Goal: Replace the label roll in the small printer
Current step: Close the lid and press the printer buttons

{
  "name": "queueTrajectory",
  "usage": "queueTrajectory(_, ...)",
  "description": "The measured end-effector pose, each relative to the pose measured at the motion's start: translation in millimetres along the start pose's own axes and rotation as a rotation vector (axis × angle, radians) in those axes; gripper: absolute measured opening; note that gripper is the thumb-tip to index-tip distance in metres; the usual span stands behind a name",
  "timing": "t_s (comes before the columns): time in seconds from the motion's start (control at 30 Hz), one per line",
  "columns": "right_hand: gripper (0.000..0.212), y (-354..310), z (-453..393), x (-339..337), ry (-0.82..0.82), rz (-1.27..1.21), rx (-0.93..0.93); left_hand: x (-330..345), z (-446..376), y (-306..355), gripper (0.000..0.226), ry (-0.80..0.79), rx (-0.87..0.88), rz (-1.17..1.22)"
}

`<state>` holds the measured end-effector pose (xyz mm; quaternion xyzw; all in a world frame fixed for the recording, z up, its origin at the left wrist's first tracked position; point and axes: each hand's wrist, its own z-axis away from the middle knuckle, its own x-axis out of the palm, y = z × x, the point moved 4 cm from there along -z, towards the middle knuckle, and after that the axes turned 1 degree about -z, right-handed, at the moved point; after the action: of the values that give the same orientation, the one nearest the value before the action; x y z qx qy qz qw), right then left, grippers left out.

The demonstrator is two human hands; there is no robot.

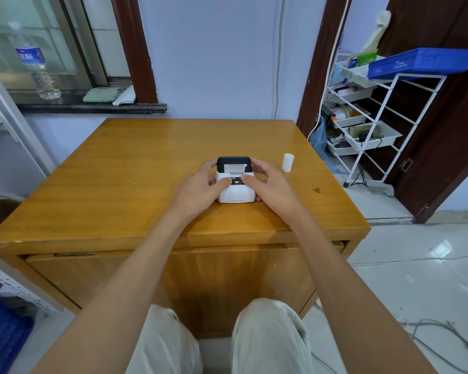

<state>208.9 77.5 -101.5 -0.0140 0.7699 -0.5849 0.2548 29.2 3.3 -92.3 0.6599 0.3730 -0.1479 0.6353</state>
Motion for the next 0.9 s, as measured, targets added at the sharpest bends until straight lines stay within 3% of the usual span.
queueTrajectory(0.3, 0.067, 2.2, -0.9, 0.0, 0.004, 0.008, 0.008, 0.4, -0.2, -0.9, 0.063, -0.003, -0.005, 0.014)
queueTrajectory(0.9, 0.064, -0.2, 0.7, 0.0, 0.013, 0.021, 0.006, 0.8, -0.7, 0.8, 0.062, 0.016, 0.009, -0.066)
